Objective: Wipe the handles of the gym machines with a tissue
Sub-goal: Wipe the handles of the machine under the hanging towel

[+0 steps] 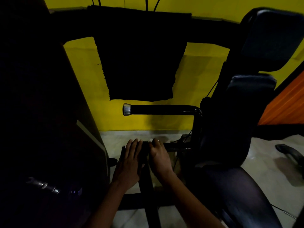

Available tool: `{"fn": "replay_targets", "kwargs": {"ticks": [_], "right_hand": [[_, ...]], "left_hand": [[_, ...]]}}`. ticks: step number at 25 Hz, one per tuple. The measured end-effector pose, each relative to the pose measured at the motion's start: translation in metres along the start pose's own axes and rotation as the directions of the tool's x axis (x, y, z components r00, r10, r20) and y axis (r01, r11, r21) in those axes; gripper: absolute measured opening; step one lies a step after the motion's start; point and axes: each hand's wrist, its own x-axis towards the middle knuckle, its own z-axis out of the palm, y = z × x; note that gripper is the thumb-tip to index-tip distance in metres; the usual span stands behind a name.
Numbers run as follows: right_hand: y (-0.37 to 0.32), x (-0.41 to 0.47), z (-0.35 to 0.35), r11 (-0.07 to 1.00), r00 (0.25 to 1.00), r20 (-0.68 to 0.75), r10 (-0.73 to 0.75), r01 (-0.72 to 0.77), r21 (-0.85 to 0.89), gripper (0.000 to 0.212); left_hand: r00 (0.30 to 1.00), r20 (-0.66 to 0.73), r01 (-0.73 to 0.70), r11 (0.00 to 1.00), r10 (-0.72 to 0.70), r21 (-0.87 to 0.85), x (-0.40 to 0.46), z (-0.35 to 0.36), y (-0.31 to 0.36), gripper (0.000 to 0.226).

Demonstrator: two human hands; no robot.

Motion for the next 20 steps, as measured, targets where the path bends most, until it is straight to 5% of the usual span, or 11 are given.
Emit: {"fn": "replay_targets", "kwargs": {"ticks": [5, 12, 20], "right_hand": [[0.015, -0.002, -0.016, 0.969, 0.994, 0.103, -0.03, 0.055, -0.241, 0.035], [0.092, -0.01, -0.057, 0.921, 0.98, 0.12, 0.156, -0.101, -0.376, 0.024], [0.078, 0.032, -0.065, 0.892, 0.909, 0.214, 0.357, -0.264, -0.366, 0.027]], "left_hand": [[1.0, -0.021, -0.004, 0.998, 0.003, -0.059, 0.0, -0.002, 0.0, 0.085], [1.0, 0.009, 0.028, 0.997, -0.028, -0.073, 0.0, -0.004, 0.001, 0.089], [0.999, 0.005, 0.036, 0.997, -0.036, -0.071, 0.001, -0.005, 0.005, 0.093]]}}
